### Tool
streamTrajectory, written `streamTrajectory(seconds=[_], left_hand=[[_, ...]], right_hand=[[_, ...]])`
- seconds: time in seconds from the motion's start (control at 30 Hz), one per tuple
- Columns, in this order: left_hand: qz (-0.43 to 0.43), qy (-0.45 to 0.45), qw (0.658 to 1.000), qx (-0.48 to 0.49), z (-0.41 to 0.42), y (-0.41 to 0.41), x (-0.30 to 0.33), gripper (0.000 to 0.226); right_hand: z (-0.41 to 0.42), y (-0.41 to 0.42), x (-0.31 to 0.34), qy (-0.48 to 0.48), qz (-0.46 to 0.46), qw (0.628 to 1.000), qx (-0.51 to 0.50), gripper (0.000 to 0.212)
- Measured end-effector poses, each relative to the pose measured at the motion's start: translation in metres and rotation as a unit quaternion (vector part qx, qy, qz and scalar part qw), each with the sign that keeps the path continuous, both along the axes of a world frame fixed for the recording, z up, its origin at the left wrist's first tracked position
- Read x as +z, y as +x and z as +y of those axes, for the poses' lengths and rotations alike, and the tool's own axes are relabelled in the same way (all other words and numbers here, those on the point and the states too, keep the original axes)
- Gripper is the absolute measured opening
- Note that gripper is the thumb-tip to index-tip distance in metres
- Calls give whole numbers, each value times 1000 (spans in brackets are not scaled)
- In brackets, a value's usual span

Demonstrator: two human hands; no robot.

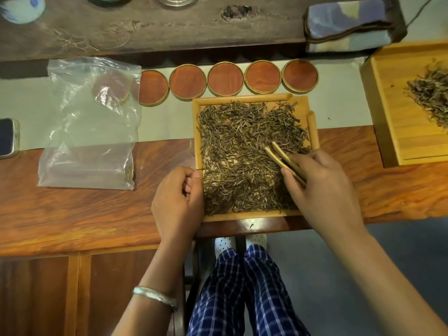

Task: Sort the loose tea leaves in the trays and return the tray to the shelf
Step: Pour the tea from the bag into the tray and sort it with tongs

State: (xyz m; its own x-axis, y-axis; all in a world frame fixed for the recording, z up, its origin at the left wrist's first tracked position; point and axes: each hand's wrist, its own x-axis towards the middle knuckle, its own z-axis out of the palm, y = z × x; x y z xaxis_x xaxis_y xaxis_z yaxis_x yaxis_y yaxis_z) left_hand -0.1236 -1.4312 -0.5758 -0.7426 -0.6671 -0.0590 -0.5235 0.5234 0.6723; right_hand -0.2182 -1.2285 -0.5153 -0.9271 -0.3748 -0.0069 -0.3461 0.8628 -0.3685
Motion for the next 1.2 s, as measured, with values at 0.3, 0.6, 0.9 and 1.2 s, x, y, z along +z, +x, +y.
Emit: streamTrajectory(seconds=[0.3,0.6,0.9,1.2], left_hand=[[25,-14,1000,-12,1,1,2,18],[47,-29,998,-22,1,2,2,16],[53,-38,998,-27,2,1,2,15],[50,-28,998,-30,2,1,1,15]], right_hand=[[10,-9,6,25,24,999,-14,26],[25,20,15,30,-2,999,-12,27],[28,-2,8,21,53,997,-55,27],[25,-27,-1,-4,54,997,-58,27]])
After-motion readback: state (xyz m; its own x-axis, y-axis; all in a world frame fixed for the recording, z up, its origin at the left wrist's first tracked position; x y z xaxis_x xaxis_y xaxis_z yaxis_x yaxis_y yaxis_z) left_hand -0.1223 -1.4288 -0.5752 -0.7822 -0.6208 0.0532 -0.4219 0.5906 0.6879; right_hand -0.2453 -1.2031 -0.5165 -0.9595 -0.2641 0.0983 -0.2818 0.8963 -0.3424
